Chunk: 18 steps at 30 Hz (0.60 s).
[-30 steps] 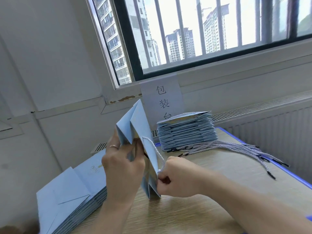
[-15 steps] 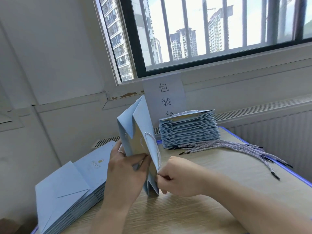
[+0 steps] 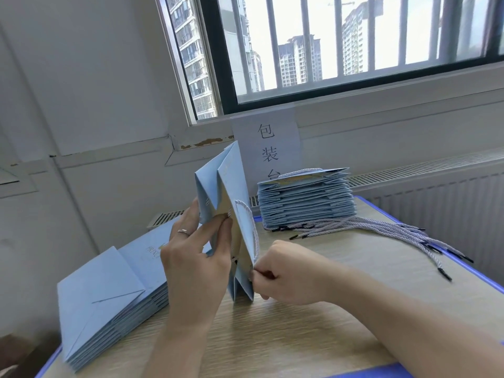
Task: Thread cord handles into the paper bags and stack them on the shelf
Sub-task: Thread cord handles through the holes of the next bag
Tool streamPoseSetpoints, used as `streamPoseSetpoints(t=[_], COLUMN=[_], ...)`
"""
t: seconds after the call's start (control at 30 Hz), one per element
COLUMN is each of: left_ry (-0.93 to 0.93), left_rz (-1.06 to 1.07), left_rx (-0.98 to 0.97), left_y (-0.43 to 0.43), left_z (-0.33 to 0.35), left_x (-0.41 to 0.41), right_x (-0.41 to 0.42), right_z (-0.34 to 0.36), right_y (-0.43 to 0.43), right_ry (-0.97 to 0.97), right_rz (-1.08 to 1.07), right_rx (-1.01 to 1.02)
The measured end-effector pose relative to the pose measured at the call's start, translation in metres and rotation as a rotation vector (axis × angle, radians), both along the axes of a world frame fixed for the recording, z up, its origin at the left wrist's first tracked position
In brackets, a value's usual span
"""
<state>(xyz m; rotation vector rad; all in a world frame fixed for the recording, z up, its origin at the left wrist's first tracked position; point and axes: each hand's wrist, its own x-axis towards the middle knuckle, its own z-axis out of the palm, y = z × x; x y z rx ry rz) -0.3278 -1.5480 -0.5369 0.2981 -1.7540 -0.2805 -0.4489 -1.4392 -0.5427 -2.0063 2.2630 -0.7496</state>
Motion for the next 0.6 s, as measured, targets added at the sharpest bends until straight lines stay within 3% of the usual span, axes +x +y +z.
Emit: streamPoseSetpoints(t=[0.23,0.43,0.6], left_ry=[-0.119,-0.035,-0.093], left_rz=[-0.015,-0.011,-0.106], left_rx=[0.097,0.06,0.149], left_y=[-0.001,-0.0005,-0.0003], left_z=[-0.0054,-0.0039,-0.0089], left_x=[-0.0053,-0.0006,-0.0037], right_x=[-0.0007,-0.002,-0.0015], right_z=[-0.0014,-0.0033,-0.0033], right_y=[-0.0003,-0.0016,-0.0009], right_ry=[0.006,0.009,0.003], right_rz=[-0.009,-0.013,-0.034], right_rx=[-0.004,-0.017,-0.004])
